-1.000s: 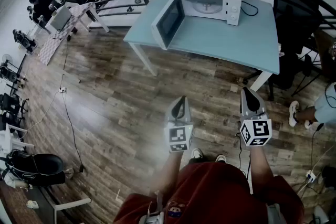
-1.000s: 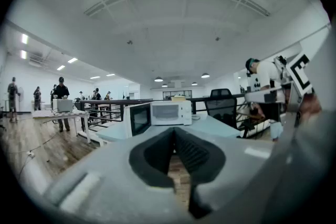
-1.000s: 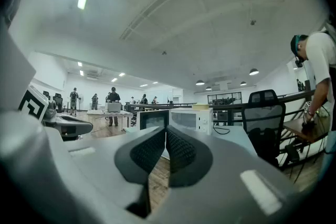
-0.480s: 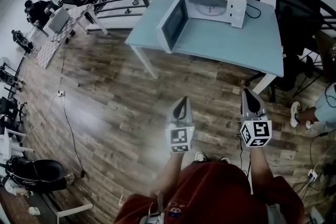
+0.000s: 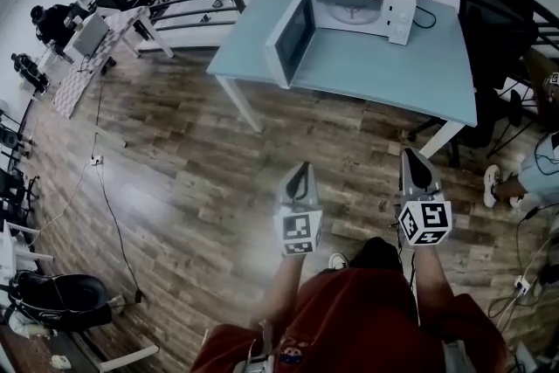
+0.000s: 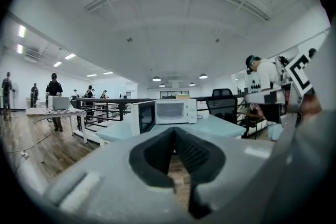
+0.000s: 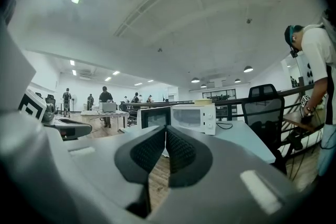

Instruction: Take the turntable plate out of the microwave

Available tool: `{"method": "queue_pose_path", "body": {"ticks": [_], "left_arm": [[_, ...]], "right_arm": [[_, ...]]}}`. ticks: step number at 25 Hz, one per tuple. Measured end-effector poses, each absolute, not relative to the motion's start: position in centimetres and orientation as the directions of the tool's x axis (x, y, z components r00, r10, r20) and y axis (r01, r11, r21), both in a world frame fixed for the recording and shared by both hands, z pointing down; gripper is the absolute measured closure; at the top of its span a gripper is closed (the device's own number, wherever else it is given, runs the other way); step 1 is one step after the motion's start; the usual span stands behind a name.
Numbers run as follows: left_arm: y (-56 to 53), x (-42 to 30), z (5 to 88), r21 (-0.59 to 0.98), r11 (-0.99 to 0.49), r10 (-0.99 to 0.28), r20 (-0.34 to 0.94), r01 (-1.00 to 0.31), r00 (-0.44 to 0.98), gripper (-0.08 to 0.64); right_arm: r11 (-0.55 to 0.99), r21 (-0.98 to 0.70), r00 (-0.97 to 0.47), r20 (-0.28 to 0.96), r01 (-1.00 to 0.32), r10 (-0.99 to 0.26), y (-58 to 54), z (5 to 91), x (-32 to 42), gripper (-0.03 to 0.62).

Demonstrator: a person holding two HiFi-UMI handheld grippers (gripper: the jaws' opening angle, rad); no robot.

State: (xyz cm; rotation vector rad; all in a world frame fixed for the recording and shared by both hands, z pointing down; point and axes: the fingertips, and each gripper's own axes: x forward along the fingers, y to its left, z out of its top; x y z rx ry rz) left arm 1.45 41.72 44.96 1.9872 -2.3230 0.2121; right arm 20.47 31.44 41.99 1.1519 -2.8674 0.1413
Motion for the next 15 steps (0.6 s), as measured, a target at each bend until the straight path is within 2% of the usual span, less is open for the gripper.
{"method": "queue_pose_path", "body": {"ticks": [15], "left_arm": [[33.2,-0.8,45.4,-0.053,0.151,-0.976,0.152,-0.987,-0.158,0.561]], "right_arm": [[0.725,-0.092,-0.731,0.095,-0.683,-0.676,22.5,43.3,17.4,0.588]]}}
